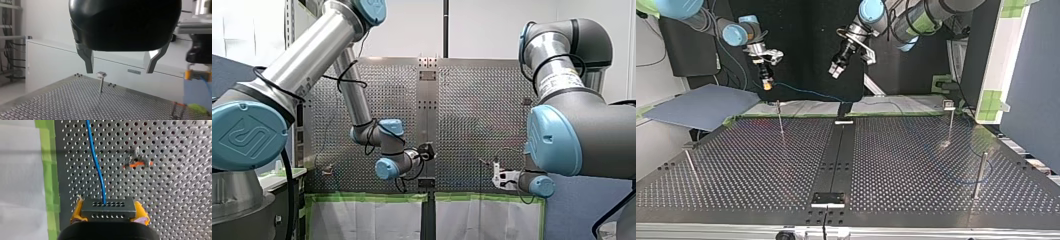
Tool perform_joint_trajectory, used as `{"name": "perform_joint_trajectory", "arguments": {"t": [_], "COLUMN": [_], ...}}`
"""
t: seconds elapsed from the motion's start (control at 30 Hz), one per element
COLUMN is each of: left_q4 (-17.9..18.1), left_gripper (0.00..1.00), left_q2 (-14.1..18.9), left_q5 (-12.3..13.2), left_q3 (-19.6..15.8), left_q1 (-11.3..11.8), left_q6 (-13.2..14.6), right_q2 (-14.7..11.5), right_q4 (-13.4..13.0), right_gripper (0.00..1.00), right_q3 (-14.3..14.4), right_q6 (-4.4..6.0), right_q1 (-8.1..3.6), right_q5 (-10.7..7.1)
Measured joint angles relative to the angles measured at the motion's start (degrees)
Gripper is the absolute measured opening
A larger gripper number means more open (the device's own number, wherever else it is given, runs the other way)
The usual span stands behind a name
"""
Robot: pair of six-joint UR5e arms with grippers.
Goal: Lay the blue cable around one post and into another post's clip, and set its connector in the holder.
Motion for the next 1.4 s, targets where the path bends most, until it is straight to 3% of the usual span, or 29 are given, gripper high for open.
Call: {"name": "perform_joint_trajectory", "arguments": {"t": [0.23,0.57,0.67,1.17,1.4], "left_q4": [-0.6,-0.5,-0.6,-1.2,-0.8], "left_gripper": [1.0,1.0,1.0,1.0,1.0], "left_q2": [-0.9,-1.0,-0.9,-0.9,-0.9], "left_q5": [0.0,0.0,0.0,0.2,0.8], "left_q3": [0.0,0.1,0.0,0.0,0.1], "left_q1": [-0.3,-0.4,0.1,0.4,-0.1], "left_q6": [0.5,0.9,0.9,1.2,1.3], "right_q2": [0.0,0.0,0.0,-0.1,-0.3], "right_q4": [0.3,0.6,0.7,1.2,0.7], "right_gripper": [0.01,0.01,0.01,0.01,0.01], "right_q3": [-0.1,-0.1,-0.1,0.0,-0.2], "right_q6": [0.1,0.28,0.24,-0.14,-0.25], "right_q1": [-1.49,-2.55,-2.64,-2.01,-1.8], "right_q5": [-0.26,-4.71,-5.33,-1.55,-2.38]}}
